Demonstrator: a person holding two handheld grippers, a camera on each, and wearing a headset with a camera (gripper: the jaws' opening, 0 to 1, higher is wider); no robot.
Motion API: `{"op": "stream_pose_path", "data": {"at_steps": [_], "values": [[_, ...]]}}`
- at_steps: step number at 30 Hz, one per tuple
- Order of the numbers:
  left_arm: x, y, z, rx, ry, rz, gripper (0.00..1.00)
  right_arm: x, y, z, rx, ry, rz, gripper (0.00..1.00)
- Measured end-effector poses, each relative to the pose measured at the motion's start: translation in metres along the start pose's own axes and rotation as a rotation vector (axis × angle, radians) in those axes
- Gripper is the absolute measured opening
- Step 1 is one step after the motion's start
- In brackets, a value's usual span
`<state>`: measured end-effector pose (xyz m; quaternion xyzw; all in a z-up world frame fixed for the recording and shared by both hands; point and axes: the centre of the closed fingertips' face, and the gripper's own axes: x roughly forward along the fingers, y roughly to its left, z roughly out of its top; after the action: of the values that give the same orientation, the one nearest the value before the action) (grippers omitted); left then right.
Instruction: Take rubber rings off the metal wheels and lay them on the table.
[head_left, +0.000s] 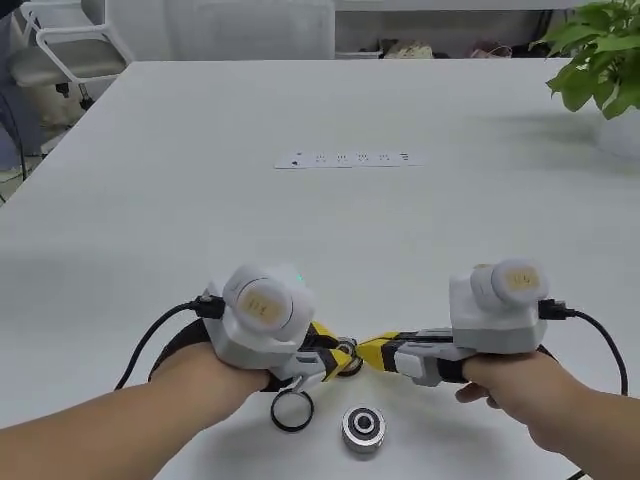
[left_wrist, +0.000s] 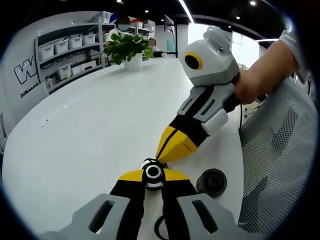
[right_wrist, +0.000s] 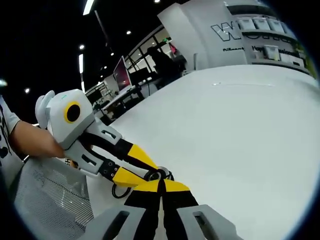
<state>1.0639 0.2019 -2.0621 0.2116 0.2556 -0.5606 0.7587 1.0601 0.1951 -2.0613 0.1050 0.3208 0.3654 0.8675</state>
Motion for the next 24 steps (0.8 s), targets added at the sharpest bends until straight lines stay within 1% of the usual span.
{"op": "stream_pose_path", "data": {"at_steps": [15,22,24], "values": [[-0.0001,0.0002,0.0001,0.001,-0.001,0.001,0.07,0.0016,0.0019,0.0001,-0.013,0.003,0.008,0.0],[-0.0001,0.0002,0.0,0.001,-0.001,0.001,0.07,0.0024,0.0048,0.0019,-0.008,-0.004,0.02,0.0],[0.0,0.0002,0.0,0.001,0.0,0.001,0.07,0.003,0.0058,0.0019,-0.017,-0.001,0.02,0.0]]}}
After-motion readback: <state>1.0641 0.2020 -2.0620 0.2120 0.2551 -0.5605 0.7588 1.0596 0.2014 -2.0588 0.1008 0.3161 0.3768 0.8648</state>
